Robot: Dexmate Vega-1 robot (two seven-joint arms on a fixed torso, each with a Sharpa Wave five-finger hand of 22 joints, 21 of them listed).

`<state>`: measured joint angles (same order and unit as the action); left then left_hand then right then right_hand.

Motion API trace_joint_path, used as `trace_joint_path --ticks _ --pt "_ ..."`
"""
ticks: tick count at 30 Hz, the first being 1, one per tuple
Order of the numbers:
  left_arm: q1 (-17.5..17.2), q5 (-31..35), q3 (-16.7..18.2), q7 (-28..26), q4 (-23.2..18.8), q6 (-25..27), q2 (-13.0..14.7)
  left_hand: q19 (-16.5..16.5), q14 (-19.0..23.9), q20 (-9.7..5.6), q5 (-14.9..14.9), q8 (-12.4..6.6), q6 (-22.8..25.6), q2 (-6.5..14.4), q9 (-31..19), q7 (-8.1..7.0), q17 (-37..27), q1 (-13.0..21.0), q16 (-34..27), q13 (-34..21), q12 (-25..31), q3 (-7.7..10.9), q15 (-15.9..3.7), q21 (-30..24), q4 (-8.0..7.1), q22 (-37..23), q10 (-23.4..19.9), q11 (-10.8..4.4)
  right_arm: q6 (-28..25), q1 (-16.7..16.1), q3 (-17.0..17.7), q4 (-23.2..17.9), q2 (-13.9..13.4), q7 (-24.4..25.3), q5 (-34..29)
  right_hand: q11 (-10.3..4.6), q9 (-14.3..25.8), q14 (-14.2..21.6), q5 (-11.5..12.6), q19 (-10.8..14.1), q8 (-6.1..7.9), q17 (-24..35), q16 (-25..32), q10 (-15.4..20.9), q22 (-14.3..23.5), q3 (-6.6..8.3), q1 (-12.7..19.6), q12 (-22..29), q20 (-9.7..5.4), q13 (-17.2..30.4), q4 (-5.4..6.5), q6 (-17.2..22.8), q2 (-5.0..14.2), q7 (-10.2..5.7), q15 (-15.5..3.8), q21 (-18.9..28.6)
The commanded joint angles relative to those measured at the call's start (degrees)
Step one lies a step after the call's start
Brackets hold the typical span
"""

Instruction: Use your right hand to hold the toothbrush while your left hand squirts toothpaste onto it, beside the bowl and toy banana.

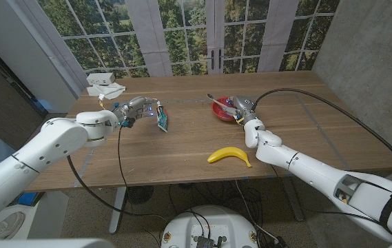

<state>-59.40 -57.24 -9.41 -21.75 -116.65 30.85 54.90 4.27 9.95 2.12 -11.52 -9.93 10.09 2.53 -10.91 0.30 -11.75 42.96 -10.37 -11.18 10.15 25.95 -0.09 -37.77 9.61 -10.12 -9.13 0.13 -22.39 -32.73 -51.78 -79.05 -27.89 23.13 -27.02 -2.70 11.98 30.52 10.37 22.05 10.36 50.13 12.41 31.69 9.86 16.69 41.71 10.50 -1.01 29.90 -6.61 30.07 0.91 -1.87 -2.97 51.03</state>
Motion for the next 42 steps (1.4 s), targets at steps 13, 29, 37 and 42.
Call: trace_joint_path --ticks 13,29,37,42 --pt "-1.2 12.1 -2.1 15.6 11.2 -26.2 -5.6 -3.3 -8.7 -2.11 0.5 -0.43 -4.0 -0.3 0.6 -5.25 1.2 -7.6 0.3 0.5 0.5 -3.60 -0.46 4.4 -2.11 0.1 6.8 -1.49 23.5 -4.3 8.3 1.0 -1.8 6.3 10.1 1.18 -0.5 -10.1 0.0 -5.4 0.65 -5.1 -1.4 -10.0 -0.1 -3.93 -12.9 -0.1 -0.88 -3.8 5.13 -7.7 2.84 -0.08 -2.36 -5.9" --pt "1.6 11.0 -2.6 29.9 23.8 -41.1 -11.6 -7.2 -13.9 -8.56 1.3 0.06 -5.5 7.7 0.9 -4.90 1.6 -11.9 -0.1 1.1 0.5 -2.65 -4.91 9.4 -3.52 0.5 9.3 -4.25 34.6 -7.0 12.8 2.2 1.0 3.0 19.4 0.02 -1.0 -14.6 0.9 -7.5 0.47 -8.9 -2.1 -12.6 -0.2 -3.20 -19.0 -0.3 -4.19 -7.2 9.68 -8.9 8.80 -0.64 -3.72 -9.1" --pt "3.0 10.3 -2.7 34.4 28.6 -45.2 -13.6 -6.8 -13.6 -8.87 0.7 -0.24 -5.7 9.6 0.9 -4.89 1.1 -15.4 -0.6 1.2 0.7 -1.74 -5.87 10.3 -6.85 0.4 9.1 -4.33 38.3 -8.9 14.9 1.6 1.9 0.6 24.0 0.27 -1.1 -16.0 1.1 -7.4 0.40 -10.0 -2.2 -13.3 -0.3 -3.13 -20.4 -0.3 -4.72 -8.1 10.73 -9.3 9.05 -0.27 -3.23 -9.8" --pt "3.8 10.1 -3.0 36.5 30.9 -47.0 -14.4 -6.1 -12.9 -9.19 0.1 -0.56 -5.0 9.7 0.9 -5.07 1.1 -17.3 -0.9 1.2 1.0 -0.51 -6.72 10.7 -9.39 0.4 8.4 -4.41 39.8 -11.3 17.1 0.1 2.1 -0.3 27.9 0.78 -1.2 -16.3 1.2 -7.0 0.49 -10.7 -2.1 -13.0 -0.4 -3.23 -21.3 -0.1 -4.84 -8.7 11.40 -9.1 8.88 0.18 -3.07 -10.1"
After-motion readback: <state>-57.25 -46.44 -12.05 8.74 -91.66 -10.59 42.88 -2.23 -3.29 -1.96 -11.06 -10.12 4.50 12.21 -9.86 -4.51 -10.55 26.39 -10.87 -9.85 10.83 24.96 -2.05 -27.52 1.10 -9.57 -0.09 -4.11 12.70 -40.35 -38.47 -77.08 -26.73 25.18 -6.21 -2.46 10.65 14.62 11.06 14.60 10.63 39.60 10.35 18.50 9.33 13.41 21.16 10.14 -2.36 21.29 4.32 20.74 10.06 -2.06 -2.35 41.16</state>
